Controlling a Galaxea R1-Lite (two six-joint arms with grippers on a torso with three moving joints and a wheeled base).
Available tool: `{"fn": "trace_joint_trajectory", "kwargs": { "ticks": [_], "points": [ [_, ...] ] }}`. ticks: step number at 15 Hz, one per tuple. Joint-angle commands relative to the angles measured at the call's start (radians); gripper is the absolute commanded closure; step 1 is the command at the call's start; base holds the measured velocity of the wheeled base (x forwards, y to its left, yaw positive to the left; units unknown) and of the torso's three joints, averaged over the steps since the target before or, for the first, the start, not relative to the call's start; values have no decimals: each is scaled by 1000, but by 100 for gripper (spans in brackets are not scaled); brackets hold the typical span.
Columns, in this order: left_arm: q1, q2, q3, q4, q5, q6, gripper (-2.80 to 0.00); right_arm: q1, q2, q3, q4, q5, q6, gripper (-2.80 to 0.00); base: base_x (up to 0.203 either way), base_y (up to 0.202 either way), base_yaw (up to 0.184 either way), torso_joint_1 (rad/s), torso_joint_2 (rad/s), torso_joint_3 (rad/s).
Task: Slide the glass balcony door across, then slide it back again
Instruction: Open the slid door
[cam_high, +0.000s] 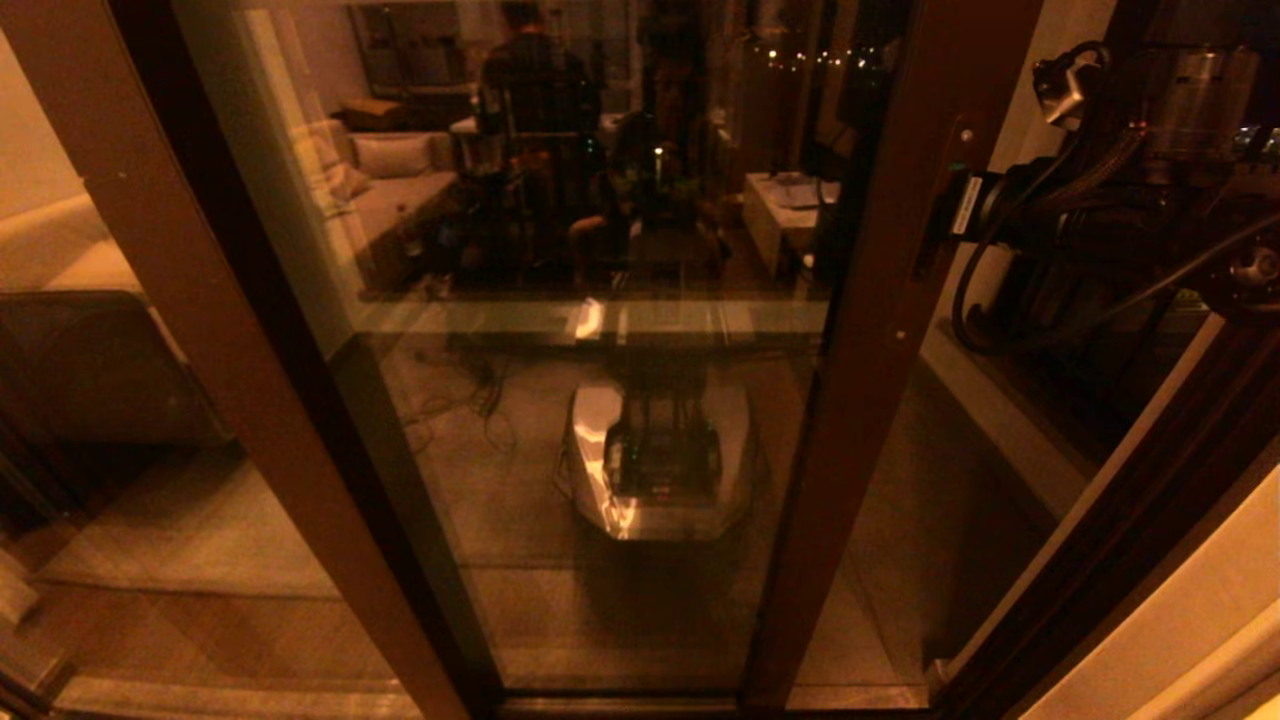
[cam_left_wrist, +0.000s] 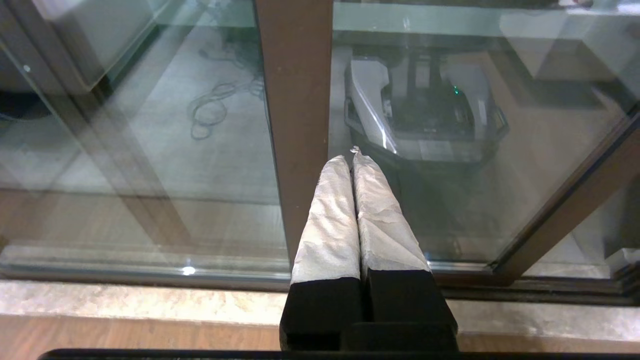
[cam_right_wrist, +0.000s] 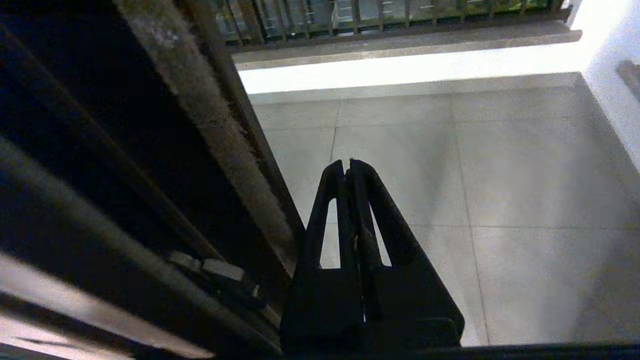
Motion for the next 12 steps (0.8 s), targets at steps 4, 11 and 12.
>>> {"fn": "trace_joint_trajectory", "kwargs": {
  "ticks": [4,11,12],
  "points": [
    [1,0,0,1,0,0,0,8,-16,12,-1,-4,10,0,0,0,0,0,0,0],
    [1,0,0,1,0,0,0,39,-25,32,-1,-6,8,0,0,0,0,0,0,0],
    [1,0,0,1,0,0,0,48,-27,34,-1,-6,8,0,0,0,0,0,0,0]
  ]
}}
